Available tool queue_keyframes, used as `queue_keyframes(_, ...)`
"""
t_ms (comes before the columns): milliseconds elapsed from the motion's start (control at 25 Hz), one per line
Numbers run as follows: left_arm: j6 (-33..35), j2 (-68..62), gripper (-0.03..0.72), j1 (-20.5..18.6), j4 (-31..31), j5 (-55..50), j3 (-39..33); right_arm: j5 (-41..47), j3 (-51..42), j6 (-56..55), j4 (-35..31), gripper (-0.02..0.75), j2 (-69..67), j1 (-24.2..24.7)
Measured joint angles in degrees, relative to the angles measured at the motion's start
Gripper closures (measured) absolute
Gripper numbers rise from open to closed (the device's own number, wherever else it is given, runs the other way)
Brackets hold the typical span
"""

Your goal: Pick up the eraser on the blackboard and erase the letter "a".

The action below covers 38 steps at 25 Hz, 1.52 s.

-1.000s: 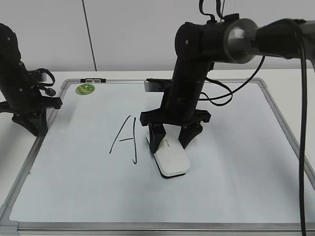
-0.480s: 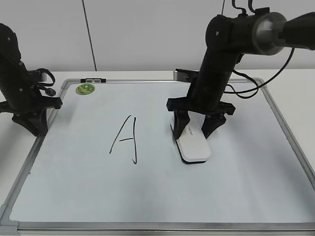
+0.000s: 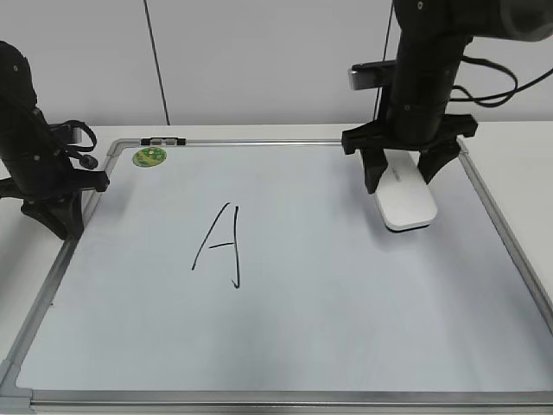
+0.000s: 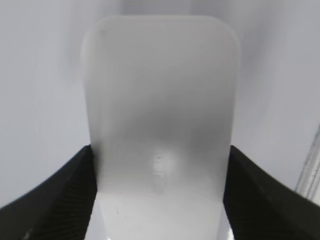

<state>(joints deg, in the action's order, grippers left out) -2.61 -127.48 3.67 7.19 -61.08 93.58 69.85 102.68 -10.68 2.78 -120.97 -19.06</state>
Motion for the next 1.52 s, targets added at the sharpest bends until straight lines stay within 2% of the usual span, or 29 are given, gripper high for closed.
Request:
queue_keyframes(80,0.0,-0.1,0.580,0.0,0.0,0.0,0.0,0.0,0.0,-1.4,4.0,0.214,1.0,0.1)
queue_keyframes(320,0.1,-0.1,0.580,0.0,0.0,0.0,0.0,0.0,-0.6,-2.2,8.2,0.214,1.1,0.4)
queue_keyframes(480,0.1,-0.1,0.580,0.0,0.0,0.0,0.0,0.0,-1.8,-2.4,8.5,0.214,1.8,1.4)
queue_keyframes(720,0.1,-0.1,0.580,0.0,0.0,0.0,0.0,0.0,-6.7,-2.4,8.5,0.214,5.7,6.4)
queue_keyframes(1000,0.1,-0.1,0.580,0.0,0.0,0.0,0.0,0.0,-13.5,-0.7,6.5,0.214,9.0,9.1)
queue_keyframes(1280,0.1,-0.1,0.580,0.0,0.1,0.0,0.0,0.0,-14.8,3.2,3.4,0.214,9.0,9.6)
queue_keyframes(1520,0.1,-0.1,0.580,0.0,0.1,0.0,0.0,0.0,-14.8,5.5,-1.1,0.214,8.0,14.9)
